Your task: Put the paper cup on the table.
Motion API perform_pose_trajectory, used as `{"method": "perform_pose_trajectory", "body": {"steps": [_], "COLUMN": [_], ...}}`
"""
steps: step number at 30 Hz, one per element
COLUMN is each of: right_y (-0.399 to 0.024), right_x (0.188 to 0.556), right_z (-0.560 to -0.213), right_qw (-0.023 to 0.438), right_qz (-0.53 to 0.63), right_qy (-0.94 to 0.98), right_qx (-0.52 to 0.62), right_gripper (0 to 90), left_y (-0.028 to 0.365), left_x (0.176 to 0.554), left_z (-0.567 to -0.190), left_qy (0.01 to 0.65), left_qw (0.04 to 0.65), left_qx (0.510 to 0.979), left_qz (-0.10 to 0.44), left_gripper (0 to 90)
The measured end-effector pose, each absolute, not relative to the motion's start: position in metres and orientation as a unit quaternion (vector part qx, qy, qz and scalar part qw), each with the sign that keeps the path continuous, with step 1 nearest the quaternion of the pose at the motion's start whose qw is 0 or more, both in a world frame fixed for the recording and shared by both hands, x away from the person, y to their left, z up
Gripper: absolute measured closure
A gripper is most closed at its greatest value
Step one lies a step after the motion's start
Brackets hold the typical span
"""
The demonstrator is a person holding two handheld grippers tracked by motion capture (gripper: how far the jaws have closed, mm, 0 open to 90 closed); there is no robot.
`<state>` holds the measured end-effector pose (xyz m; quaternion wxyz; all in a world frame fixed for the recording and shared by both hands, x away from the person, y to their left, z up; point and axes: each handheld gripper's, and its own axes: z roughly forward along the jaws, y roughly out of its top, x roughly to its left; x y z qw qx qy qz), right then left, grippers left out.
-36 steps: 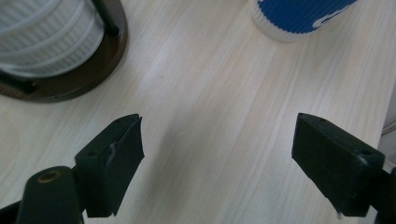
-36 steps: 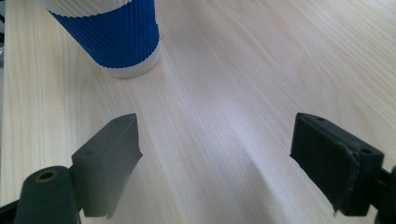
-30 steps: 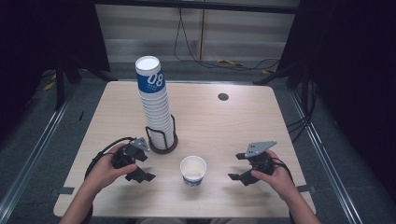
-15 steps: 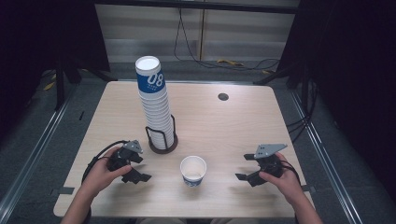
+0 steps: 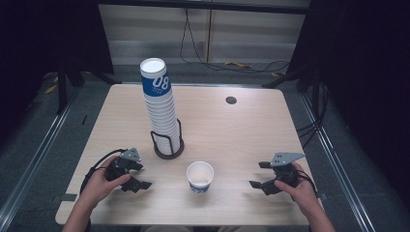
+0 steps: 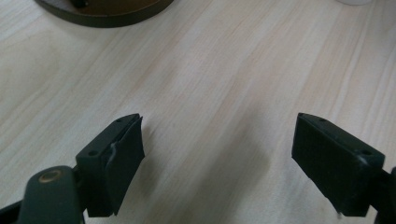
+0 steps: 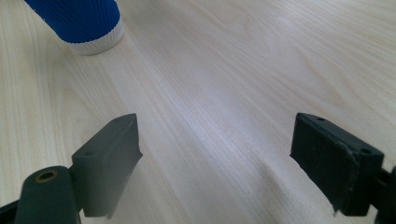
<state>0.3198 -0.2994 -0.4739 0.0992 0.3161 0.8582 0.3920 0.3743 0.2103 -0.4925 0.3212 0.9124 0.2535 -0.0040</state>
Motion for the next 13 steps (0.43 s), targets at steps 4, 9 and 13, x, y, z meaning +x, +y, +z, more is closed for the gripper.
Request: {"method": "perform_pose_trajectory", "body": {"steps": [4,9,13], "right_y": [-0.2997,-0.2989,-0.2956], "right_x": [0.3193,0.3179,0.3170], "right_z": [-0.4750,-0.4770,-0.4769], "right_qw": [0.101,0.106,0.112], "right_qz": [0.395,0.391,0.386], "right_qy": [0.856,0.858,0.862], "right_qx": [0.318,0.315,0.309], "right_gripper": [14.9,14.9,14.9], "left_y": [0.2146,0.2155,0.2135], "left_x": [0.3725,0.3691,0.3688], "left_z": [-0.4947,-0.4948,-0.4958], "left_qy": [0.255,0.251,0.248], "left_qw": [0.325,0.326,0.326], "left_qx": [0.911,0.911,0.912], "left_qz": [0.002,0.012,0.021], "left_gripper": [16.4,16.4,16.5]}}
